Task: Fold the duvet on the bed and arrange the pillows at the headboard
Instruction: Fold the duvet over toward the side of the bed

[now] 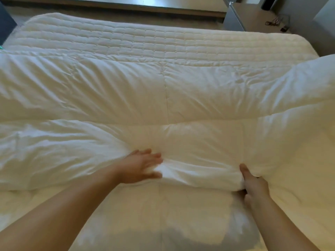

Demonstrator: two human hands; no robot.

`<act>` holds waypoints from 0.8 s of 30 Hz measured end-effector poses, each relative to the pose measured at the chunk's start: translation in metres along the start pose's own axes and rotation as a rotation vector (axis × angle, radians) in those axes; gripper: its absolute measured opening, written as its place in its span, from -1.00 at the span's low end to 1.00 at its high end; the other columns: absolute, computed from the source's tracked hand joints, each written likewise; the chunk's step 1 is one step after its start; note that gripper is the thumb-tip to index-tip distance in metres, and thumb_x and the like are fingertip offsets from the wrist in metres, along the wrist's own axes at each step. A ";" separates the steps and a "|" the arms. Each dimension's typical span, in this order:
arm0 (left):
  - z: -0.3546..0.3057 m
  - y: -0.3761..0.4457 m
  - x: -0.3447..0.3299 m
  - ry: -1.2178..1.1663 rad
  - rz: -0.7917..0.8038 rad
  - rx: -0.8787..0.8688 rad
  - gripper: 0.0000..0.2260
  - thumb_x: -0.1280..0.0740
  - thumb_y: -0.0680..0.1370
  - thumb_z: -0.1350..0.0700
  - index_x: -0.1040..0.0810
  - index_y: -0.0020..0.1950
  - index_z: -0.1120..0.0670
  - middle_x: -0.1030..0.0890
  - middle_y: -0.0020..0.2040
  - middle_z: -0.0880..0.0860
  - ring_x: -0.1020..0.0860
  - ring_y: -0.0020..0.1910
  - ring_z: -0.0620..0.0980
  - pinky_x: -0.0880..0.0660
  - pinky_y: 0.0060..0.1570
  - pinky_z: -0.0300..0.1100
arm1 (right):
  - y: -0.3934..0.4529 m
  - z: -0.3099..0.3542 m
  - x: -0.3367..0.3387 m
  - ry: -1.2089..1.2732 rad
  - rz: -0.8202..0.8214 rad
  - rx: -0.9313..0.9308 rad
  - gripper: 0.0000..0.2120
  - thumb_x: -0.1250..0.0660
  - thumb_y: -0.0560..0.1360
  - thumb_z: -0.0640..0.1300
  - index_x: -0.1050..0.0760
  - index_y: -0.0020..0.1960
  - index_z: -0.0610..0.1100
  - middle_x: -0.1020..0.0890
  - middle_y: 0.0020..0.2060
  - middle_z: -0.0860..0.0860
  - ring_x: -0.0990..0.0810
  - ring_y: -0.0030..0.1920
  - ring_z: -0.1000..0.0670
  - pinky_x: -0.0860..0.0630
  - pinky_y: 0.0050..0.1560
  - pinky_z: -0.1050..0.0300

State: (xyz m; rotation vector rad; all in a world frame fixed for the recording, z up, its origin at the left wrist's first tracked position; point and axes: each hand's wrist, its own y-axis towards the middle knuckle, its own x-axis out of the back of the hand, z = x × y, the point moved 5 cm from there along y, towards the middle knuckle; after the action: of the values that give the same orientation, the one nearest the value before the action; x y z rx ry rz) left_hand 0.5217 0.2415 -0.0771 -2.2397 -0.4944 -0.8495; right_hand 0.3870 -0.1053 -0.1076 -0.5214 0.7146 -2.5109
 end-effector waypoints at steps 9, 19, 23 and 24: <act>0.030 0.028 -0.024 0.279 -0.317 0.346 -0.28 0.31 0.45 -0.39 0.18 0.58 -0.16 0.24 0.60 -0.03 0.28 0.56 0.06 0.29 0.46 0.23 | 0.011 -0.003 0.025 -0.316 -0.104 0.122 -0.48 -0.51 0.30 0.22 -0.56 -0.12 -0.25 -0.66 -0.14 -0.25 -0.65 -0.15 -0.20 -0.61 -0.09 -0.18; 0.038 0.028 -0.025 0.291 -0.276 0.355 -0.22 0.32 0.41 -0.44 0.13 0.59 -0.16 0.21 0.61 -0.05 0.24 0.57 0.02 0.26 0.48 0.20 | 0.003 -0.021 0.004 -0.416 -0.018 0.089 -0.55 -0.48 0.40 0.14 -0.49 -0.27 -0.26 -0.62 -0.25 -0.24 -0.64 -0.15 -0.29 -0.59 -0.04 -0.23; 0.035 0.019 0.006 0.250 -0.466 0.269 -0.28 0.18 0.47 -0.33 -0.30 0.52 -0.04 -0.18 0.58 0.06 -0.14 0.55 0.08 -0.07 0.47 0.21 | 0.013 -0.020 0.007 -0.357 -0.086 0.125 -0.60 -0.48 0.42 0.07 -0.54 -0.08 -0.29 -0.65 -0.09 -0.23 -0.62 -0.08 -0.26 -0.57 0.05 -0.23; 0.040 0.009 0.018 0.290 -0.568 0.267 -0.36 0.08 0.50 -0.27 -0.42 0.44 0.01 -0.32 0.52 0.11 -0.26 0.50 0.14 -0.15 0.43 0.26 | 0.019 -0.025 0.013 -0.340 -0.100 0.127 -0.55 -0.50 0.38 0.12 -0.56 -0.03 -0.27 -0.66 -0.05 -0.22 -0.63 -0.07 -0.25 -0.57 0.06 -0.25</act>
State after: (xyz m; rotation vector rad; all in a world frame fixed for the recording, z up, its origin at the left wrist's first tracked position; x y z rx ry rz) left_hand 0.5574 0.2654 -0.0910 -1.7088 -1.0597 -1.2819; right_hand 0.3713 -0.1170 -0.1349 -0.9281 0.4063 -2.4475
